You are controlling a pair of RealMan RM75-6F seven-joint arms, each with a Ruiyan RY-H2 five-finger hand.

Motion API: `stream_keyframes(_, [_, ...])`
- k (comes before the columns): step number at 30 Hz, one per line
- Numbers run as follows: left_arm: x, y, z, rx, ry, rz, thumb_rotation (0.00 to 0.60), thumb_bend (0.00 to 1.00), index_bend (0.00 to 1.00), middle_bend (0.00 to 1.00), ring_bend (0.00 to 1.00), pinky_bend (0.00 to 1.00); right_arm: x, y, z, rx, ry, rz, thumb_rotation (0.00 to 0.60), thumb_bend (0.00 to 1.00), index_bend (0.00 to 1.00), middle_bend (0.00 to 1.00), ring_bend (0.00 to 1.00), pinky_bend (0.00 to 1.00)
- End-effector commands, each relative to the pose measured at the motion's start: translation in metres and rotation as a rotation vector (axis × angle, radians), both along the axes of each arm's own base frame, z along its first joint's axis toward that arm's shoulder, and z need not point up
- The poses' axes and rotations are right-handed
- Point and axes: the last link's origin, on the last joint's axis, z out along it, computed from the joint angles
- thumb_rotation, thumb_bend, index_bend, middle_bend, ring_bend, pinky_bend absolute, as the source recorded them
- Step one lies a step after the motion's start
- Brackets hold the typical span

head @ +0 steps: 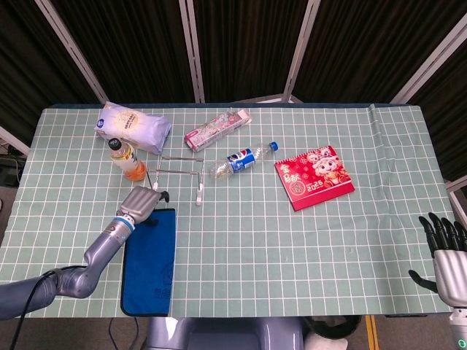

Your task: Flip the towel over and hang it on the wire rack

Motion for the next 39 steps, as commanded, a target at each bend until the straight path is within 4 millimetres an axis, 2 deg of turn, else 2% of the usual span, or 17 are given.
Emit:
stream_keyframes(1, [0.000, 0.001, -0.002, -0.001, -0.008, 0.011, 0.600, 0.27, 0.34, 1.00, 1.00, 1.00, 0.000, 0.000, 0.001, -0.005, -0.003, 0.002, 0.600, 0.00, 0.03, 0.00, 0.00, 0.00])
stream_keyframes(24, [0.005, -0.001, -0.019, -0.042, -0.038, 0.022, 0.600, 0.27, 0.40, 1.00, 1.00, 1.00, 0.000, 0.000, 0.002, -0.008, -0.006, 0.012, 0.600, 0.00, 0.03, 0.00, 0.00, 0.00])
stream_keyframes(30, [0.008, -0.002, -0.020, -0.053, -0.044, 0.023, 0.600, 0.30, 0.42, 1.00, 1.00, 1.00, 0.000, 0.000, 0.002, -0.008, -0.006, 0.012, 0.600, 0.00, 0.03, 0.00, 0.00, 0.00])
stream_keyframes(35, [0.010, -0.003, -0.020, -0.069, -0.046, 0.031, 0.600, 0.31, 0.47, 1.00, 1.00, 1.00, 0.000, 0.000, 0.002, -0.008, -0.007, 0.012, 0.600, 0.00, 0.03, 0.00, 0.00, 0.00])
stream_keyframes(39, [0.011, -0.004, -0.018, -0.064, -0.047, 0.033, 0.600, 0.32, 0.58, 1.00, 1.00, 1.00, 0.000, 0.000, 0.002, -0.008, -0.006, 0.014, 0.600, 0.00, 0.03, 0.00, 0.00, 0.00])
